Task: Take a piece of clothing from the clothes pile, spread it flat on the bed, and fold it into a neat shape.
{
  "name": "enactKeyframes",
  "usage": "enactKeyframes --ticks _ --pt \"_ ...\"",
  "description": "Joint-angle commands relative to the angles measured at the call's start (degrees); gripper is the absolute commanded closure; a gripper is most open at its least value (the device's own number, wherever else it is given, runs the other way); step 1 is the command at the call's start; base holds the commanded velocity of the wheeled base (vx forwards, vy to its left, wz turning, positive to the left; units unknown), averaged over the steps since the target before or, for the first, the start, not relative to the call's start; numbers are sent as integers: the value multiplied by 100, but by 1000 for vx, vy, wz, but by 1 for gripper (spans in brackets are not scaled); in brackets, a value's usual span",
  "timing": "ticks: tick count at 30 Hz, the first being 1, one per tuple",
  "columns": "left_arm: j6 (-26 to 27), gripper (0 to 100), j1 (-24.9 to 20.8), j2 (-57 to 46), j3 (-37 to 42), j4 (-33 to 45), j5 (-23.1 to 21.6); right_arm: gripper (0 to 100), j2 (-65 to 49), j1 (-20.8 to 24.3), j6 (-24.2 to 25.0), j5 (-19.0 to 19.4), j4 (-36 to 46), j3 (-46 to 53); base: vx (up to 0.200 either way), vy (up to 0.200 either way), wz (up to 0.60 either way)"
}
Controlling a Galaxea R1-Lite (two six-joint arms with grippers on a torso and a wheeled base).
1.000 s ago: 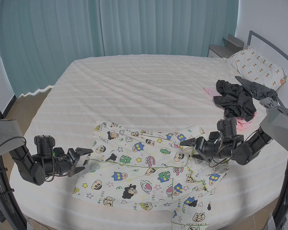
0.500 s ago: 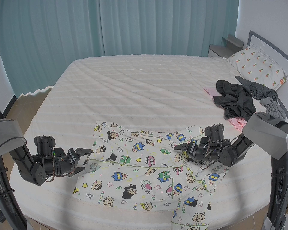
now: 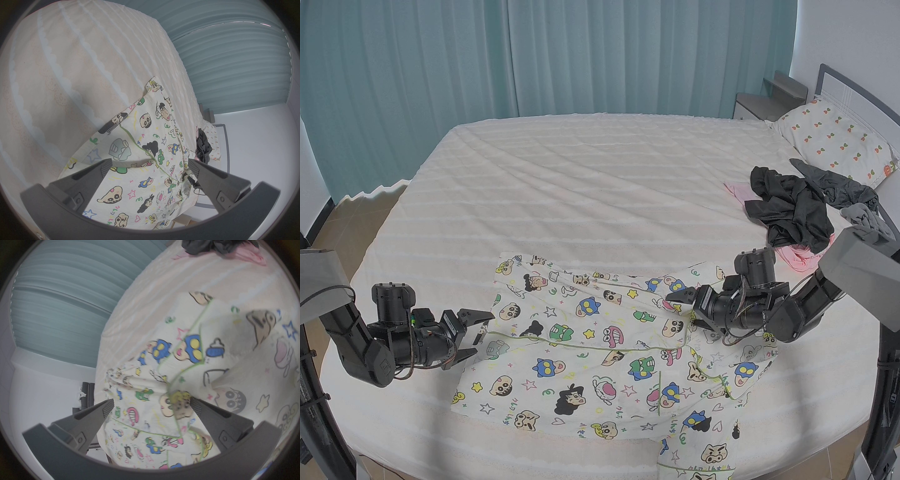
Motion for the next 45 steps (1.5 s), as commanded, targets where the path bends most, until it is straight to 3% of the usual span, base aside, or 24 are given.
enactKeyframes --ticks 1,8,11,14,37,45 --pt "0 0 2 10 1 -5 -1 0 -774 103 13 -1 21 71 0 0 0" --pt "0 0 2 18 1 -5 -1 0 -396 314 84 -124 21 -324 0 0 0" --pt "0 0 2 18 1 -5 -1 0 299 542 92 -845 30 -781 0 0 0" --pt "0 0 11 27 1 -5 -1 0 536 613 84 -1249 135 -983 0 0 0" --pt "-17 0 29 98 10 -260 -1 0 624 639 101 -2119 408 -1124 0 0 0" --pt "-17 0 29 89 -8 -260 8 0 694 613 101 -2128 592 -1186 0 0 0"
